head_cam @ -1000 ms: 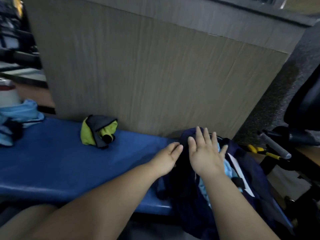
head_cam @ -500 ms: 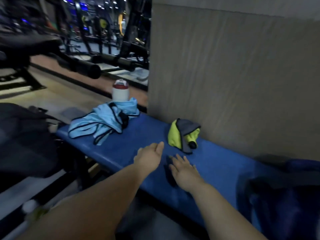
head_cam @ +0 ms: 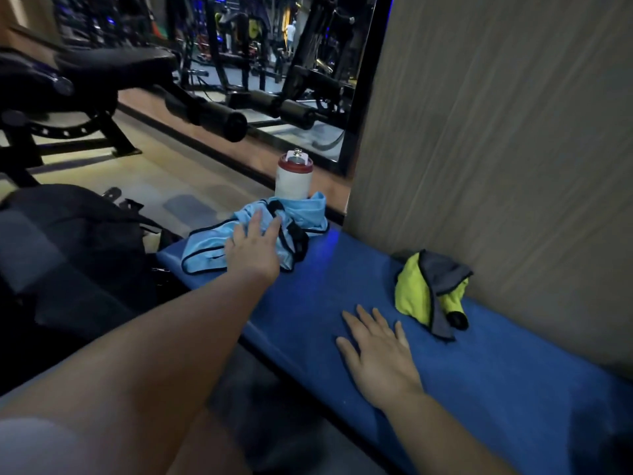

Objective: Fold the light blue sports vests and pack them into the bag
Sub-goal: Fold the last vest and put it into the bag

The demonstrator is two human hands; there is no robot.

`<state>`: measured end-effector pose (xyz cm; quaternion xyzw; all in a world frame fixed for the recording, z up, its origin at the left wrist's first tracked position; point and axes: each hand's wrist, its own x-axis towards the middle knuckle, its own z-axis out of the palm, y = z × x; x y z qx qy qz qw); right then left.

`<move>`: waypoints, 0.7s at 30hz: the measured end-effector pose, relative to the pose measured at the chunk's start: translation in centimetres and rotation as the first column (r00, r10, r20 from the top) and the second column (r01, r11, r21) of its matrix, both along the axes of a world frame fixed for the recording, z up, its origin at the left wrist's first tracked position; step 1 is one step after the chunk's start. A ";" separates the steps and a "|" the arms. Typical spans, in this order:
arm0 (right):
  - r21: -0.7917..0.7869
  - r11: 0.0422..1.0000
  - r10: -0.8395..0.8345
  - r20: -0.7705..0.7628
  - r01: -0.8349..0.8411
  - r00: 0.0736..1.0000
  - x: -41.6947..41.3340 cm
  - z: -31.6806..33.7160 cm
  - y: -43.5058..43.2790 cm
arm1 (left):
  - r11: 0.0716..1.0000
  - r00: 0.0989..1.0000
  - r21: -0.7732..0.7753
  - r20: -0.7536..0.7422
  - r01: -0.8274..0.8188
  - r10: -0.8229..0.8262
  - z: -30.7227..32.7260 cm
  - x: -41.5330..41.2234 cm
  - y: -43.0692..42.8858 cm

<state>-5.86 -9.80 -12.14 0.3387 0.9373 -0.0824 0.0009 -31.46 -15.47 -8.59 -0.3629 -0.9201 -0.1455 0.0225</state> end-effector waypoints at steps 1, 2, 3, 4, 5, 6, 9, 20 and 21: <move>-0.001 1.000 -0.005 -0.015 0.005 1.000 0.1 0.0 -0.1 | 0.999 0.999 -0.020 -0.020 0.027 -0.027 -0.5 -0.6 0.3; -0.006 1.000 -0.010 -0.033 0.010 0.999 0.1 0.0 -0.1 | 0.998 0.998 -0.027 -0.039 0.057 -0.058 -0.9 -1.0 0.4; -0.012 1.000 -0.015 -0.053 0.015 0.998 0.1 0.0 -0.2 | 0.996 0.996 0.000 -0.039 0.084 -0.084 -1.5 -0.9 0.5; -0.023 1.000 -0.022 -0.072 0.021 0.997 0.2 0.0 -0.3 | 0.991 0.993 0.057 -0.032 0.118 -0.116 -2.0 -0.4 0.5; -0.036 0.999 -0.029 -0.096 0.026 0.995 0.2 0.1 -0.3 | 0.978 0.986 0.128 -0.033 0.164 -0.161 -2.6 0.5 0.6; -0.050 0.998 -0.038 -0.126 0.032 0.991 0.2 0.1 -0.2 | 0.953 0.975 0.205 -0.046 0.223 -0.218 -2.9 1.8 0.6; -0.125 0.991 -0.076 -0.299 0.040 0.951 0.3 0.1 -0.4 | 0.851 0.917 0.358 -0.045 0.384 -0.395 -2.8 6.8 0.4; -0.652 0.757 -0.584 -0.647 0.042 0.490 3.4 1.9 -0.6 | 0.788 0.858 0.452 0.090 0.418 -0.506 -0.3 13.1 -1.7; -0.693 0.721 -0.623 -0.637 0.017 0.454 3.8 2.2 -0.7 | 0.840 0.883 0.381 0.112 0.386 -0.456 -0.3 12.7 -2.2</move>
